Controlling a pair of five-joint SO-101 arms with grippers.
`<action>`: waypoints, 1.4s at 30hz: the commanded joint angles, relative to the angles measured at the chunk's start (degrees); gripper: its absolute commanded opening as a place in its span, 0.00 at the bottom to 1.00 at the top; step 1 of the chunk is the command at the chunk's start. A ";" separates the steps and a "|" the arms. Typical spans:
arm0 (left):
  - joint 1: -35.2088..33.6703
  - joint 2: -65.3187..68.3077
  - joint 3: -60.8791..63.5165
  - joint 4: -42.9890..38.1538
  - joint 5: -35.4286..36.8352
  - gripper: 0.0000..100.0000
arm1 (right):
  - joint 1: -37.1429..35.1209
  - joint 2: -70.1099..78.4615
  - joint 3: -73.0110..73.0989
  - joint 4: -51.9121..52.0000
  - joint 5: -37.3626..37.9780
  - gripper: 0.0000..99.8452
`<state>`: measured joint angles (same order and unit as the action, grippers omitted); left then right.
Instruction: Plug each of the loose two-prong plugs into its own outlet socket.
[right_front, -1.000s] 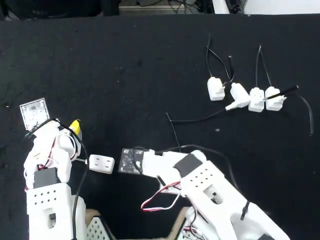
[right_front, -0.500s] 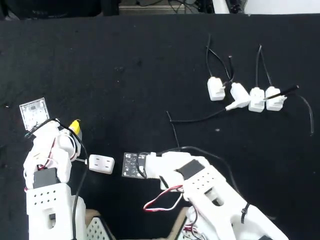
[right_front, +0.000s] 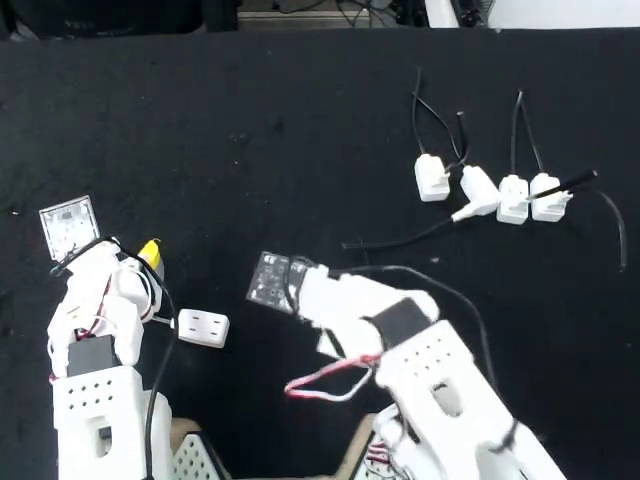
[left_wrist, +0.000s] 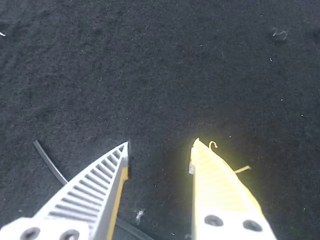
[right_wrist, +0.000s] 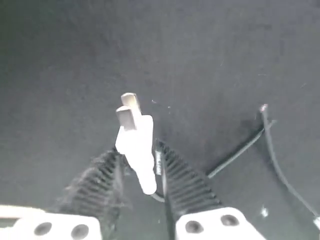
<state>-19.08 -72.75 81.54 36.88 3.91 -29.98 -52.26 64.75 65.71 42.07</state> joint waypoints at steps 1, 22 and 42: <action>-0.48 -0.62 -0.48 -0.70 0.44 0.20 | -8.00 -10.95 -5.41 2.73 -7.38 0.01; 5.76 -30.51 4.62 15.65 0.44 0.20 | -17.67 16.92 2.77 -45.98 -30.42 0.01; 19.74 -31.82 11.03 10.99 -5.19 0.20 | -22.15 7.78 11.38 -50.99 -30.59 0.01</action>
<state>-0.26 -104.22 92.35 50.51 1.54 -51.52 -36.35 75.30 12.53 11.91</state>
